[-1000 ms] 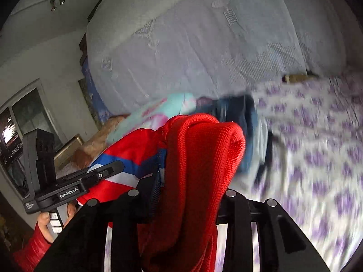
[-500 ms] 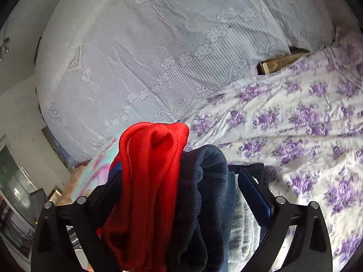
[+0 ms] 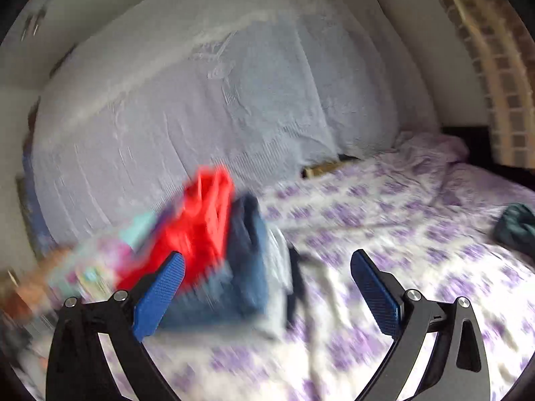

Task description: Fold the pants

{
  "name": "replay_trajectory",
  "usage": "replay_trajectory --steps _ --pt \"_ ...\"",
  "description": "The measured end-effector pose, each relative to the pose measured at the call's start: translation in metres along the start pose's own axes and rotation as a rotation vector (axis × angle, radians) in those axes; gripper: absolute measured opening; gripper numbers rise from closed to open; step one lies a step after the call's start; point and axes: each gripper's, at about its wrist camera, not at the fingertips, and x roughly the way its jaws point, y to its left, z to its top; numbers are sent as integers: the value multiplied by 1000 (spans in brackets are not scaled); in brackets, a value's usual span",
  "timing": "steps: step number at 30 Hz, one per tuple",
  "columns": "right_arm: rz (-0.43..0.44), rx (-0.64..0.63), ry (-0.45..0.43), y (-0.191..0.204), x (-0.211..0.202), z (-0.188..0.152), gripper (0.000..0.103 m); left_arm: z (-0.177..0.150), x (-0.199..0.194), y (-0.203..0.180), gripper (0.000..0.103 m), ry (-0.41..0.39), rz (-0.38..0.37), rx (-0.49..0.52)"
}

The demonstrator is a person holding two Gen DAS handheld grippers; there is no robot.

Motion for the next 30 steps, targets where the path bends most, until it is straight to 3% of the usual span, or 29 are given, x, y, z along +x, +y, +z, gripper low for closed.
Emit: replay_trajectory --steps 2,4,6,8,10,13,18,22,26,30 --pt "-13 -62 74 4 -1 -31 99 -31 0 14 98 33 37 -49" --pt "-28 -79 143 9 -5 -31 99 -48 9 21 98 120 34 -36" --pt "0 -86 43 11 -30 -29 99 -54 11 25 98 160 62 -8" --pt "6 -122 -60 16 -56 -31 99 -54 1 27 98 120 73 -8" --pt "-14 -154 -84 19 -63 -27 99 -49 -15 24 98 56 81 -18" --pt "0 -88 -127 19 -71 -6 99 -32 -30 7 98 -13 96 35" --pt "-50 -33 -57 27 -40 29 99 6 -41 -19 98 -122 168 99" --pt "-28 -142 -27 43 -11 11 99 10 -25 -27 98 -117 136 105" --pt "-3 -225 17 62 7 16 99 8 -6 -40 98 -132 147 196" --pt "14 -240 -17 72 7 27 99 24 -7 -27 98 -125 43 112"
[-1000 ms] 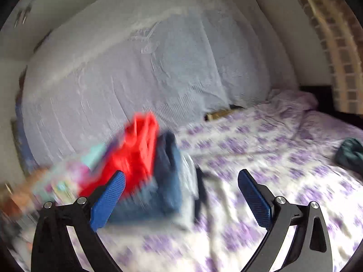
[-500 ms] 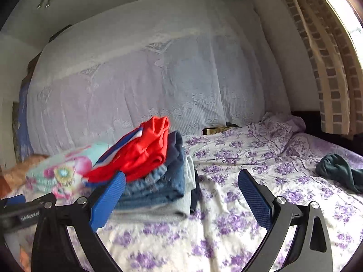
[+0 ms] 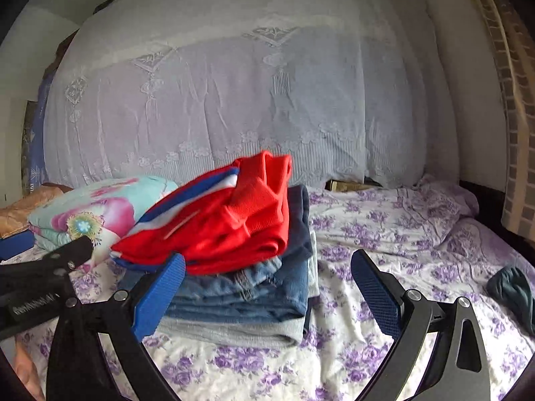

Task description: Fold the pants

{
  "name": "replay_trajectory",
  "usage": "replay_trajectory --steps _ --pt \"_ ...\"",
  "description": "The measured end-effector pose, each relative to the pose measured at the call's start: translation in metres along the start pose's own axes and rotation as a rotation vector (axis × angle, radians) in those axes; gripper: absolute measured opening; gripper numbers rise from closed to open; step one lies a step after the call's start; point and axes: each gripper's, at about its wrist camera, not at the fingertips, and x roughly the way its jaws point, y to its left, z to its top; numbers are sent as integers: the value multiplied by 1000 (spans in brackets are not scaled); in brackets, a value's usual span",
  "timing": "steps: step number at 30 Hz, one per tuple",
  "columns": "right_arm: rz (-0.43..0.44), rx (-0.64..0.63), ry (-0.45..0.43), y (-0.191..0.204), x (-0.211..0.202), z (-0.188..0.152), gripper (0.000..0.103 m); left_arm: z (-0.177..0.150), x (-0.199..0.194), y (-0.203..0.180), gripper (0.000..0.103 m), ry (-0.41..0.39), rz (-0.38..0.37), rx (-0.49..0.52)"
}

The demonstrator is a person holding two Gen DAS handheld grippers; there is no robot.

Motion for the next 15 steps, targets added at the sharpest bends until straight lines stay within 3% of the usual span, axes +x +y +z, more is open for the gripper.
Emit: replay_trajectory --steps 5,15 --pt "-5 5 -1 3 1 8 99 8 -17 7 98 -56 45 1" --pt "13 -5 -20 1 -18 13 99 7 -31 -3 98 -65 22 46"
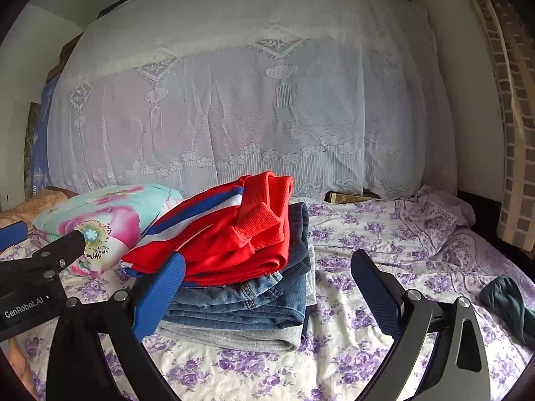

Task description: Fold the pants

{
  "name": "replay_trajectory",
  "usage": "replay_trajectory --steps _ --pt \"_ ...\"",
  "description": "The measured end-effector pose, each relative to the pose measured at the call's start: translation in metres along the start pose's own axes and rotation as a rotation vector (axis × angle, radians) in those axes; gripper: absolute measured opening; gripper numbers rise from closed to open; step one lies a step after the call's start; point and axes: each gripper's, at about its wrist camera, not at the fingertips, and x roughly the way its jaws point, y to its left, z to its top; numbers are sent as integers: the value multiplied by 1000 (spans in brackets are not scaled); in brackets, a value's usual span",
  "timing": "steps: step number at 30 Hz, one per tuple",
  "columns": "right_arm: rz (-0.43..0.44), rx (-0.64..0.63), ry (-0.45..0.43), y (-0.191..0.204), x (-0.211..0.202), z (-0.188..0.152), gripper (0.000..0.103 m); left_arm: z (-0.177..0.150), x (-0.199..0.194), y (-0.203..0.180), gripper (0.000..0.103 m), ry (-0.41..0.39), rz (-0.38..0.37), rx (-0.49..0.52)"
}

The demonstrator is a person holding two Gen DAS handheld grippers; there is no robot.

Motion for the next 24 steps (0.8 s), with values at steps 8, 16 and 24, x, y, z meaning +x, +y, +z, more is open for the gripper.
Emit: replay_trajectory --steps 8,16,24 --pt "11 18 7 -4 -1 2 99 -1 0 -1 98 9 -13 -2" --pt "10 28 8 -6 -1 2 99 -4 1 -3 98 20 -22 -4" --pt "9 42 14 -8 -1 1 99 -4 1 -5 98 24 -27 3"
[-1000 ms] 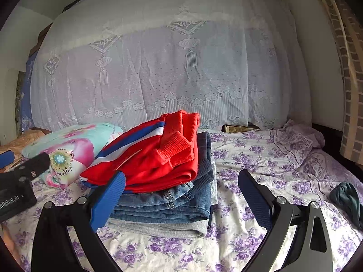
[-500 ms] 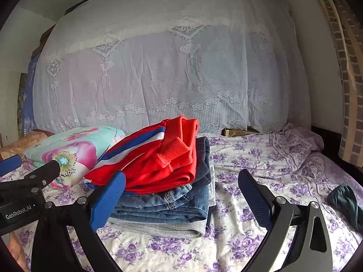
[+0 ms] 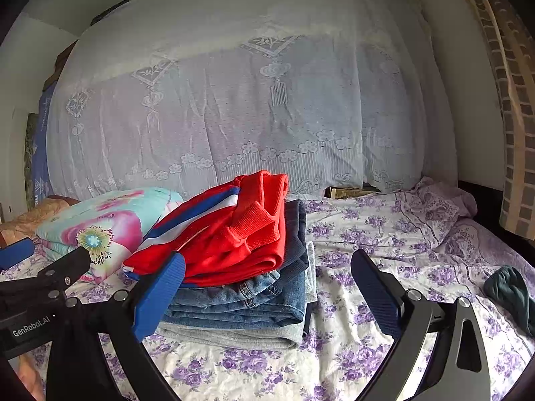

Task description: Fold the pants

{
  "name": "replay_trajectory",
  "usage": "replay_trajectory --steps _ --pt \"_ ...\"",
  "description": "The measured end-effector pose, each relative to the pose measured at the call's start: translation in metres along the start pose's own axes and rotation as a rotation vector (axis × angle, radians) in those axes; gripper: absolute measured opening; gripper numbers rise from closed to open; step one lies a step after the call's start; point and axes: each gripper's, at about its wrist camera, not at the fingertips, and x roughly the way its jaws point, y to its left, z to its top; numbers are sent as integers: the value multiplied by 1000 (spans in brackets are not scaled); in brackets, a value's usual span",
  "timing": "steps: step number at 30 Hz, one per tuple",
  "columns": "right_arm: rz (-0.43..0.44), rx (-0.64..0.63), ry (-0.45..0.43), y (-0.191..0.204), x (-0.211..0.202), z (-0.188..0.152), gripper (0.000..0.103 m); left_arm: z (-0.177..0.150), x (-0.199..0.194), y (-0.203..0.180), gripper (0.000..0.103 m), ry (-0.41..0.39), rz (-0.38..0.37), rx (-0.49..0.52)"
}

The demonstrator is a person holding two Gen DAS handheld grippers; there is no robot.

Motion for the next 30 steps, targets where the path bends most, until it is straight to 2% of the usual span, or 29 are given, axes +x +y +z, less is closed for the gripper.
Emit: replay_trajectory --steps 7,13,15,18,20,25,30 --pt "2 8 6 0 0 -1 99 0 2 2 98 14 -12 -8" --pt "-17 -4 31 5 1 0 99 -3 10 4 98 48 10 -11" --pt "-21 -6 88 6 6 3 99 -4 12 5 98 59 18 -9" --pt "-3 -20 261 9 15 7 99 -4 14 5 98 84 37 5" --pt "14 -33 300 12 12 9 99 -3 12 6 98 104 38 7" --pt "-9 -77 234 18 -28 23 99 15 -19 6 98 87 23 20" --pt "-3 -5 250 12 -57 51 99 33 -52 14 98 54 -33 21"
